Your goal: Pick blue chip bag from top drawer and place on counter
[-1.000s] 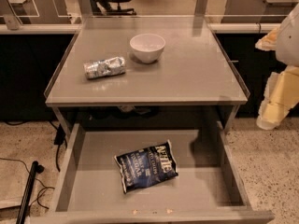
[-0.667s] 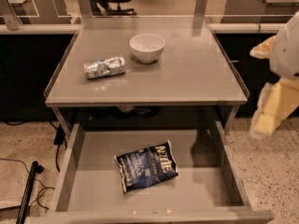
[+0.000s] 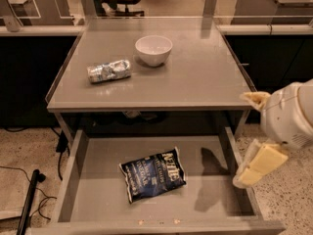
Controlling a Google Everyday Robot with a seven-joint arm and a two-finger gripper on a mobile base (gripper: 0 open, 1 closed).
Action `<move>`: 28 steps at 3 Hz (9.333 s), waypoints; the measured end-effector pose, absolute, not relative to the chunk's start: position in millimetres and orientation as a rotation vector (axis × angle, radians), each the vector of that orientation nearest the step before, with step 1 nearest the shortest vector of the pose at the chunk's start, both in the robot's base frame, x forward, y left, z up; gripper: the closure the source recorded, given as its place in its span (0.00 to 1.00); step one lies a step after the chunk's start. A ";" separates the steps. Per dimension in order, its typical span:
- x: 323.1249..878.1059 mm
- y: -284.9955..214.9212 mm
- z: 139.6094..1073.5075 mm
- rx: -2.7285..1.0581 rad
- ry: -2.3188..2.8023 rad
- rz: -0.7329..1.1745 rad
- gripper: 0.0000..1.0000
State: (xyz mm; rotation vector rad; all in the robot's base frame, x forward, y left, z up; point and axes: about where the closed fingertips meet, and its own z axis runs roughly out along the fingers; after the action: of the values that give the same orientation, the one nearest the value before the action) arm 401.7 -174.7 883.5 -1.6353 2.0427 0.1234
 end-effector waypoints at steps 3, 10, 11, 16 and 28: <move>414.0 -148.4 808.6 -1.509 2.018 0.270 0.00; 433.9 -27.8 632.0 -1.544 1.943 0.481 0.00; 451.5 -29.2 619.4 -1.512 1.929 0.432 0.00; 456.1 -29.5 617.2 -1.503 1.925 0.419 0.87; 584.9 -124.2 912.9 -1.240 1.735 0.178 1.00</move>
Offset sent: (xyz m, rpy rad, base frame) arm 0.0284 0.0403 -0.1357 0.1383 0.1045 -0.0536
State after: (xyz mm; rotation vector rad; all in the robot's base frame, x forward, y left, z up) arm 584.9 -124.2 912.9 -1.2400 1.7347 0.1779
